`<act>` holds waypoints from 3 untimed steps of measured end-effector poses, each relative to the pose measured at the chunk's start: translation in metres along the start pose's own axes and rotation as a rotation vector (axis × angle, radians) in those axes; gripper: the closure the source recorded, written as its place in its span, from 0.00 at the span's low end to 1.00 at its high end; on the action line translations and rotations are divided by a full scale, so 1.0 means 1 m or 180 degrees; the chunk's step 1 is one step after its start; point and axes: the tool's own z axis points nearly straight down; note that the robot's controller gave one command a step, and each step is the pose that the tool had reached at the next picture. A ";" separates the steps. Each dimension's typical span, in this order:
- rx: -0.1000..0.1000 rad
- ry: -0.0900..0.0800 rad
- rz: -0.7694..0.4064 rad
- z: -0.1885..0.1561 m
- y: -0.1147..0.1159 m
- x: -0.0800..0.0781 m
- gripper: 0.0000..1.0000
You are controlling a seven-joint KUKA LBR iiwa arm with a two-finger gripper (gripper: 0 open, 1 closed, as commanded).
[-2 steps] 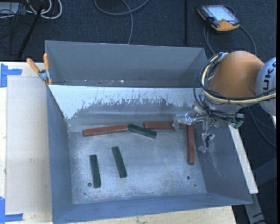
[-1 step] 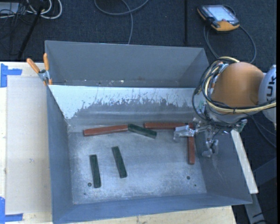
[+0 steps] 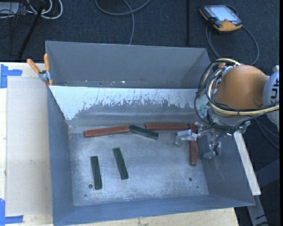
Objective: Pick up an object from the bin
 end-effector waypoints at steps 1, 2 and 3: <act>-0.0012 0.0044 -0.1232 0.010 -0.029 0.000 1.00; -0.0010 0.0042 -0.1228 0.010 -0.029 0.001 1.00; 0.0016 0.0018 -0.1400 -0.106 -0.024 -0.002 1.00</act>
Offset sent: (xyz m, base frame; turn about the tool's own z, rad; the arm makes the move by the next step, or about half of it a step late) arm 0.0000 0.0000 0.0000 0.0000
